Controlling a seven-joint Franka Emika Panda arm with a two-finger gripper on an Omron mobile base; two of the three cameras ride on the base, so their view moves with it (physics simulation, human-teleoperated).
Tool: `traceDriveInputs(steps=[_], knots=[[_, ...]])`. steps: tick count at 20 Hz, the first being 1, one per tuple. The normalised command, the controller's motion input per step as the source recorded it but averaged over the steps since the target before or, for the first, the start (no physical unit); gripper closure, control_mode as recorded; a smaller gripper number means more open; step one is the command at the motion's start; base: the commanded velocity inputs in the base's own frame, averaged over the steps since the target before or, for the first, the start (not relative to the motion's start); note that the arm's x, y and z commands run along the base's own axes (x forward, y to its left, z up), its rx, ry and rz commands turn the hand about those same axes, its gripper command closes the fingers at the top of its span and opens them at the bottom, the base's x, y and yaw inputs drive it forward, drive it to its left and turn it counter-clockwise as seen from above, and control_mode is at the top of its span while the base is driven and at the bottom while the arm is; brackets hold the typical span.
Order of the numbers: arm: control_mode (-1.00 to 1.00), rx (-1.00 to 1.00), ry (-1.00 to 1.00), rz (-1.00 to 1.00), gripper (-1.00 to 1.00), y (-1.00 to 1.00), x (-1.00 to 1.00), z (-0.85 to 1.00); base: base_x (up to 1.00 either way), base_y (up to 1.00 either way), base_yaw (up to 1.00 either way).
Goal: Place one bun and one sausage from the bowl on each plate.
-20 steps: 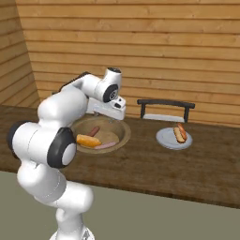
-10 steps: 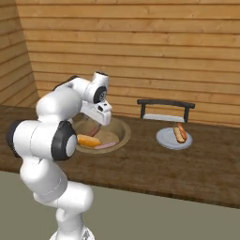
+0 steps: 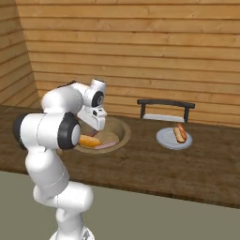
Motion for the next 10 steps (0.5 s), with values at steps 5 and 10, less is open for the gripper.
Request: traceDriveInputs(steps=[5,10], knots=[[-1.0,0.0,0.03,0.0,-1.0,0.13,0.0,-0.48,0.0,0.0,0.0],[-1.0,0.0,0.0,0.03,-1.0,0.29,0.01,-0.37,0.0,0.0,0.0]])
